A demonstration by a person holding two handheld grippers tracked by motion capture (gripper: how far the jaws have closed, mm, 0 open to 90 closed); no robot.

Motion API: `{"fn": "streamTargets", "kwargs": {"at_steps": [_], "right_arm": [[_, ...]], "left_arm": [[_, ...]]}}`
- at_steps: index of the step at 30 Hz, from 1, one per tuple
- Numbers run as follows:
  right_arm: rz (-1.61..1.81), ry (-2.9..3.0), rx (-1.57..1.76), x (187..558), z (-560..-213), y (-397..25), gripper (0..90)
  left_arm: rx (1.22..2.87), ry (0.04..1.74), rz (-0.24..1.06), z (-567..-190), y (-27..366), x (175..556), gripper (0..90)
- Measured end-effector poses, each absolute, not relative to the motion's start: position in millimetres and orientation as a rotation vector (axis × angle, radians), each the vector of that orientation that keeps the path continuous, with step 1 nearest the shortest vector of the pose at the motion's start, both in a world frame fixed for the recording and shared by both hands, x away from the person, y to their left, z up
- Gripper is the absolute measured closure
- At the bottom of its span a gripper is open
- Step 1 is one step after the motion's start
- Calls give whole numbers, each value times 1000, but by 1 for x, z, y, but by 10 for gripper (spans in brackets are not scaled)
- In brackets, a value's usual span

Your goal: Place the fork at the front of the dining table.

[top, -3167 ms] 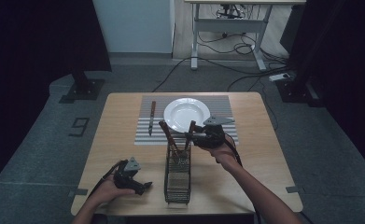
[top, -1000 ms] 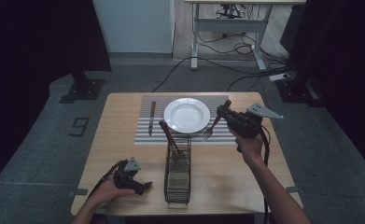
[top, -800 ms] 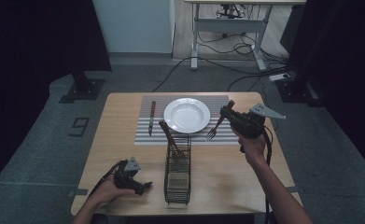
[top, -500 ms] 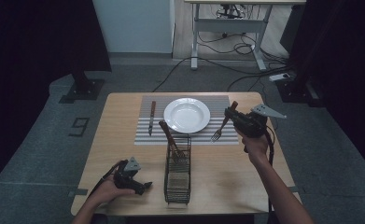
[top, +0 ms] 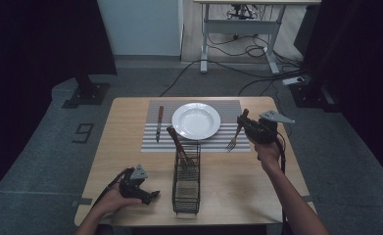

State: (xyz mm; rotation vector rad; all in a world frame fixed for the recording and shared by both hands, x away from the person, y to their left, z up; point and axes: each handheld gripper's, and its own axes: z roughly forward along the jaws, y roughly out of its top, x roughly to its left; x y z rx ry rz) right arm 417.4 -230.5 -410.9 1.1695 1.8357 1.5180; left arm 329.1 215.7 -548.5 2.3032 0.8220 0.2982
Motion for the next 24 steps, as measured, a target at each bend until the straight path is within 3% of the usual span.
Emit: {"fn": "streamTargets", "kwargs": {"at_steps": [24], "right_arm": [[1424,1828,1258,439,-432,-234,804]], "left_arm": [[2304,821,299,-549,216,329,0]]}}
